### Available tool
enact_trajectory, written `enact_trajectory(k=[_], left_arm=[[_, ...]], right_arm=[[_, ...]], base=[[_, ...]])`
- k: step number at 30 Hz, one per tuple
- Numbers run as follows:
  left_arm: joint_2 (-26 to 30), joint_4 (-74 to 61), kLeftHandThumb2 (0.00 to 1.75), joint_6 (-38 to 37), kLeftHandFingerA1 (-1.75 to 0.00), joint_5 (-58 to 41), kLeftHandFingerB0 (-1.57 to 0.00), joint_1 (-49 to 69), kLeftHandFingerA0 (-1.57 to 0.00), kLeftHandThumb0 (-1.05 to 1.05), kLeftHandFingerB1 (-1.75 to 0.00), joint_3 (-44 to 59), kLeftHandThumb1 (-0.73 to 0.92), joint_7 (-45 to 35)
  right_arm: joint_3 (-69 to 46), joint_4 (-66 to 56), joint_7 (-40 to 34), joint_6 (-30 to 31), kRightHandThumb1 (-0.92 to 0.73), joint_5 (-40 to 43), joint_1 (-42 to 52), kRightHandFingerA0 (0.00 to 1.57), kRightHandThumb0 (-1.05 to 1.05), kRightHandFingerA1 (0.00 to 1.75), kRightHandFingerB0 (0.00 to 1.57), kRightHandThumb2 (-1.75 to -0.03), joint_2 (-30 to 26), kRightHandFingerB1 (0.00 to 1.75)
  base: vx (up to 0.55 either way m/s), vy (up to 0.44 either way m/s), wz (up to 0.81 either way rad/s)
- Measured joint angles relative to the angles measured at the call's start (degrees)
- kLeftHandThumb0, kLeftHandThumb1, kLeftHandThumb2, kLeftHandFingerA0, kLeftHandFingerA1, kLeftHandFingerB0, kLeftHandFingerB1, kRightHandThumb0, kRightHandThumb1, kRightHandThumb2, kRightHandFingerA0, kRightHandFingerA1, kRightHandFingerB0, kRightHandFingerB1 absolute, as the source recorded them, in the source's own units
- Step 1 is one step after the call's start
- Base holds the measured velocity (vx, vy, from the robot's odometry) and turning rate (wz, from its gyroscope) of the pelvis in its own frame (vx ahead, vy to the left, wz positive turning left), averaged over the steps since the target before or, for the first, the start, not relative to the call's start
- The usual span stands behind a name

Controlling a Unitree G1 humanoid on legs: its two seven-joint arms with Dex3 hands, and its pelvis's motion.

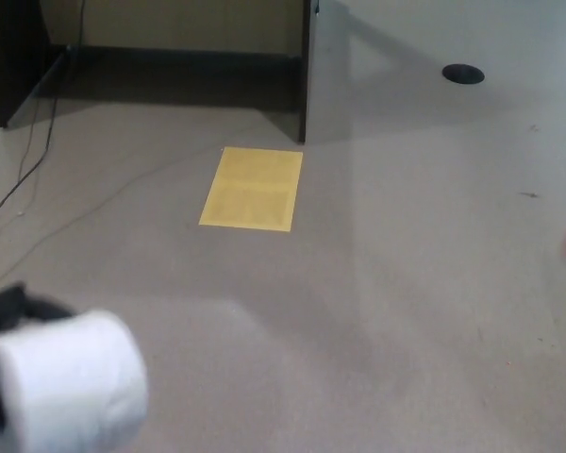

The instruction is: A person is holding a toilet paper roll and the robot extends its left hand to grab the roll by inserting its thumb into the gap in the middle and brings its hand down by its side. Then it extends its arm again to hand the toilet paper roll back to the person.

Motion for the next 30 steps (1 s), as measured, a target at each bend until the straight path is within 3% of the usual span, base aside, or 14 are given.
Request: enact_trajectory(k=[4,10,12,15,17,19,22,24,25,28,30], left_arm=[[-1.93,-8.83,0.74,2.56,-1.23,-0.61,-0.83,-5.55,-0.95,-0.02,-1.07,-1.96,0.74,-1.55],[-7.02,-21.12,0.85,8.1,-1.22,-0.69,-0.87,-14.94,-1.02,0.06,-1.05,-7.52,0.64,-4.19],[-9.08,-24.03,0.83,9.99,-1.27,-0.64,-0.85,-17.81,-1.02,-0.07,-1.11,-9.73,0.66,-5.06],[-12.77,-27.56,0.85,12.98,-1.31,0.08,-0.85,-21.87,-0.98,-0.11,-1.18,-13.85,0.65,-6.18],[-15.19,-29.44,0.82,14.99,-1.5,0.94,-0.81,-24.08,-0.87,-0.18,-1.27,-16.59,0.68,-6.87],[-17.28,-30.91,0.81,16.75,-1.5,1.78,-0.8,-25.74,-0.87,-0.17,-1.27,-18.82,0.7,-7.39],[-19.91,-32.51,0.72,19.35,-1.52,3.07,-0.76,-28.08,-0.74,-0.13,-1.27,-21.9,0.71,-8.26],[-22.35,-33.3,0.7,21.52,-1.53,4.35,-0.76,-29.99,-0.78,-0.14,-1.32,-24.52,0.73,-8.86],[-23.32,-33.59,0.58,22.44,-1.64,4.83,-0.7,-30.55,-0.71,-0.14,-1.43,-25.54,0.78,-9.05],[-26.27,-34.11,0.63,25.13,-1.61,6.64,-0.73,-31.87,-0.8,-0.2,-1.39,-28.44,0.72,-9.49],[-27.55,-34.13,0.63,26.45,-1.61,7.42,-0.71,-32.18,-0.73,-0.16,-1.35,-29.6,0.76,-9.63]], right_arm=[[0.02,-0.04,0.0,0.02,-0.68,-0.01,-0.03,0.74,-0.36,0.63,0.58,-0.6,0.02,0.44],[0.0,-0.07,0.03,0.06,-0.67,0.01,-0.03,0.72,-0.37,0.63,0.58,-0.61,0.07,0.44],[-0.01,-0.07,0.05,0.09,-0.68,0.01,-0.03,0.71,-0.37,0.6,0.58,-0.6,0.07,0.44],[0.02,-0.08,0.12,0.1,-0.68,0.01,-0.03,0.73,-0.37,0.63,0.57,-0.6,0.08,0.44],[0.09,-0.12,0.16,0.09,-0.68,-0.01,-0.04,0.73,-0.37,0.63,0.56,-0.6,0.1,0.44],[0.17,-0.14,0.17,0.09,-0.67,-0.02,-0.03,0.73,-0.37,0.64,0.55,-0.6,0.11,0.44],[0.24,-0.18,0.28,0.1,-0.67,-0.03,-0.04,0.71,-0.37,0.62,0.55,-0.6,0.11,0.44],[0.33,-0.25,0.4,0.1,-0.67,-0.05,-0.05,0.71,-0.38,0.63,0.56,-0.61,0.14,0.44],[0.36,-0.27,0.45,0.11,-0.67,-0.05,-0.06,0.7,-0.37,0.65,0.57,-0.6,0.16,0.44],[0.49,-0.32,0.64,0.25,-0.67,-0.06,-0.17,0.67,-0.37,0.59,0.57,-0.6,0.36,0.44],[0.54,-0.32,0.82,0.4,-0.68,-0.06,-0.43,0.68,-0.38,0.6,0.56,-0.61,0.51,0.44]], base=[[0.0,0.0,0.0],[0.0,0.0,0.0],[0.0,0.0,0.0],[0.0,0.0,0.0],[0.0,0.0,0.0],[0.0,0.0,0.0],[0.0,0.0,0.0],[0.0,0.0,0.0],[0.0,0.0,0.0],[0.0,0.0,0.0],[0.0,0.0,0.0]])
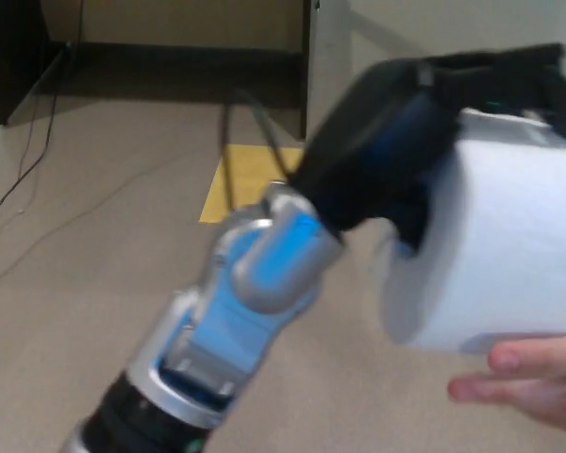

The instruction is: A person is holding a toilet paper roll and the robot extends its left hand to grab the roll by inserting its thumb into the gap in the middle and brings its hand down by its side. Then it extends its arm again to hand the toilet paper roll back to the person.

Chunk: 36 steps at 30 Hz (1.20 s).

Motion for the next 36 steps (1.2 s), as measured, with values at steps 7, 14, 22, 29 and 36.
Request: enact_trajectory(k=[7,14,22,29,36], left_arm=[[-1.39,-0.76,0.74,3.26,-1.54,1.82,-0.78,0.87,-0.77,-0.1,-1.23,-1.95,0.7,-0.79],[-0.67,-3.28,0.61,5.29,-0.8,2.66,-0.78,3.25,-0.83,-0.24,-0.48,-2.25,0.71,-2.58],[3.42,-8.69,0.75,10.21,-0.28,4.11,-0.06,4.42,-0.02,-0.59,-0.24,-2.73,0.38,-7.1],[9.01,-13.67,0.8,16.03,-0.07,2.54,0.0,3.78,0.0,-0.71,0.0,0.77,0.43,-13.59],[15.66,-14.47,0.74,19.96,-0.18,-2.3,-0.02,0.99,0.0,-0.53,-0.17,6.49,0.34,-20.46]], right_arm=[[0.53,0.0,0.71,0.16,-0.67,-0.06,-0.87,0.71,-0.4,0.63,0.56,-0.6,0.03,0.44],[0.94,0.27,1.11,0.36,-0.67,-0.08,-1.26,0.69,-0.39,0.6,0.56,-0.61,0.41,0.43],[1.43,0.41,1.14,0.69,-0.67,-0.17,-1.35,0.7,-0.37,0.64,0.55,-0.6,0.8,0.44],[1.48,0.4,1.15,0.69,-0.66,-0.18,-1.4,0.71,-0.36,0.65,0.52,-0.59,0.81,0.45],[1.49,0.35,1.15,0.67,-0.67,-0.17,-1.43,0.69,-0.37,0.58,0.56,-0.58,0.83,0.44]], base=[[0.0,0.0,0.0],[0.0,0.0,0.0],[0.0,0.0,0.0],[0.0,0.0,0.0],[0.0,0.0,0.0]])
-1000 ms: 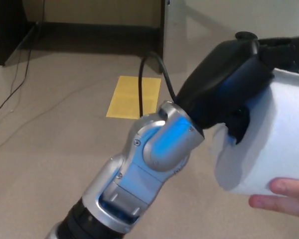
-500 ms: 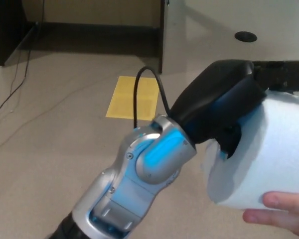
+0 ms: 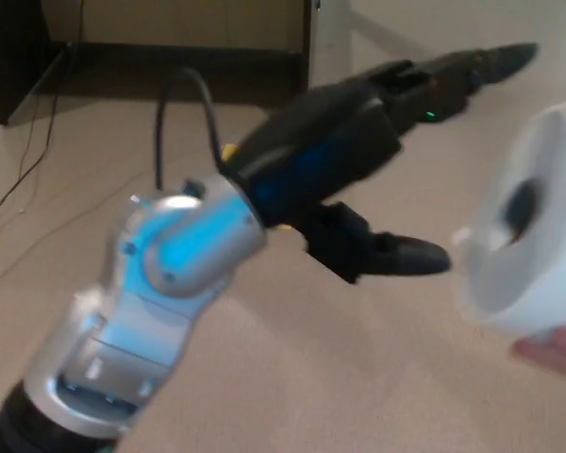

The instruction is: A person is holding a toilet paper roll and the robot extends its left hand to grab the roll by inserting its thumb into the gap in the middle and brings its hand down by its side. Then it extends its arm again to hand the toilet paper roll back to the person.

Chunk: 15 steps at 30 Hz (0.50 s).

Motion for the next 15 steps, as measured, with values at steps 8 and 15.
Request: enact_trajectory(k=[8,15], left_arm=[[8.14,2.36,0.51,3.6,-0.51,-7.93,-0.14,-2.89,-0.45,-0.5,-0.27,9.01,0.36,-7.85],[16.09,5.89,0.8,4.93,-0.5,-14.93,0.0,-0.42,-0.04,-0.29,-0.47,20.55,0.2,-13.73]], right_arm=[[-0.01,-0.02,0.0,0.0,-0.67,0.01,-0.19,0.72,-0.37,0.66,0.57,-0.6,0.12,0.46],[-0.07,-0.12,0.02,-0.01,-0.67,0.03,-0.55,0.69,-0.37,0.6,0.57,-0.6,0.15,0.45]], base=[[0.0,0.0,0.0],[0.0,0.0,0.0]])
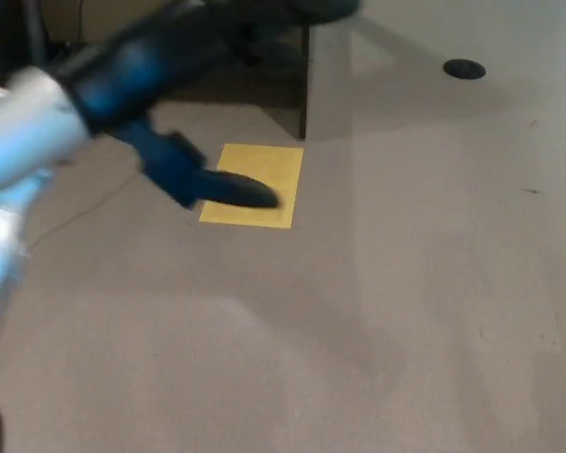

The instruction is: A person is holding a toilet paper roll and the robot extends its left hand to grab the roll by inserting its thumb into the gap in the middle and brings its hand down by its side. Then it extends its arm again to hand the toilet paper roll back to the person.

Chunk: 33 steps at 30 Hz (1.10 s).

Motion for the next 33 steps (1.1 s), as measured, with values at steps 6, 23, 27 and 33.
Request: enact_trajectory(k=[6,23,27,33], left_arm=[[0.66,2.86,0.84,-0.94,-0.52,-4.76,-0.08,14.43,-0.12,-0.12,-0.49,11.61,0.32,-1.63],[-5.77,34.21,0.54,-12.85,-0.38,0.11,-0.39,39.94,-0.43,-0.18,-0.34,12.38,0.48,12.45],[-5.77,42.64,0.59,-16.21,-0.41,1.91,-0.4,40.36,-0.43,-0.24,-0.37,10.91,0.46,16.78],[-5.73,52.72,0.59,-21.11,-0.42,3.81,-0.39,40.29,-0.47,-0.25,-0.38,9.4,0.44,22.31]], right_arm=[[-0.14,-0.04,0.02,0.0,-0.68,0.04,-0.3,0.7,-0.36,0.57,0.58,-0.58,-0.02,0.44],[-0.52,-0.11,0.01,0.02,-0.68,0.05,-2.02,0.7,-0.37,0.61,0.59,-0.61,-0.06,0.45],[-0.85,-0.1,0.0,0.02,-0.67,0.08,-2.26,0.72,-0.37,0.64,0.58,-0.61,-0.07,0.46],[-1.72,-0.09,0.0,0.02,-0.67,0.18,-2.76,0.73,-0.38,0.65,0.58,-0.61,-0.1,0.45]], base=[[0.0,0.0,0.0],[0.0,0.0,0.0],[0.0,0.0,0.0],[0.0,0.0,0.0]])
